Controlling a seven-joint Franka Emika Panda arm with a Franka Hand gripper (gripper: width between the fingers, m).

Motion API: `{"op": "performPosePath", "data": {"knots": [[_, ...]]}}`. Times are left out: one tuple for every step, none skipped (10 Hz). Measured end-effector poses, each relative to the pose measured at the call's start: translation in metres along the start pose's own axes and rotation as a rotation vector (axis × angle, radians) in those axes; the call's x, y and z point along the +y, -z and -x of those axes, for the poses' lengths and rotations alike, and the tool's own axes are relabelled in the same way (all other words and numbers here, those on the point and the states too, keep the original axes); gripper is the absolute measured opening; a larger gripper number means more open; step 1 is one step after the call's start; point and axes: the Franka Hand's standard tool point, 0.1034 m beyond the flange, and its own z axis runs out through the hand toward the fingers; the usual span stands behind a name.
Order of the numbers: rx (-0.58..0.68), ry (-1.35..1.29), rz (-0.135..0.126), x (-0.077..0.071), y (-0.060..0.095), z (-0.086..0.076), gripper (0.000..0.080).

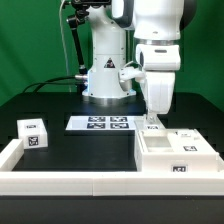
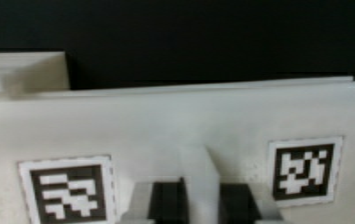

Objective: Assemble cabinet

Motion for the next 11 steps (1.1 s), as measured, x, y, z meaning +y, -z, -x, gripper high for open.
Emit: {"op": "performPosePath", "data": {"knots": [[0.000, -0.002, 0.001, 0.000, 0.000, 0.000, 0.0069], [0.000, -0.002, 0.001, 0.000, 0.000, 0.000, 0.0069], [0.000, -0.002, 0.001, 0.000, 0.000, 0.000, 0.0069], [0.000, -0.002, 0.001, 0.000, 0.000, 0.000, 0.0069], [0.002, 0.004, 0.002, 0.001, -0.002, 0.000, 0.0069], [0.003, 0.003, 0.006, 0.008, 0.000, -0.001, 0.0070], [0.007, 0.002, 0.015, 0.022, 0.003, -0.004, 0.0070], [0.009, -0.001, 0.018, 0.033, 0.004, -0.004, 0.0070], [0.011, -0.003, 0.021, 0.042, 0.005, -0.005, 0.0070], [0.016, -0.001, 0.030, 0.055, 0.006, -0.004, 0.0070], [0.022, 0.007, 0.041, 0.066, 0.007, -0.004, 0.0070]]}}
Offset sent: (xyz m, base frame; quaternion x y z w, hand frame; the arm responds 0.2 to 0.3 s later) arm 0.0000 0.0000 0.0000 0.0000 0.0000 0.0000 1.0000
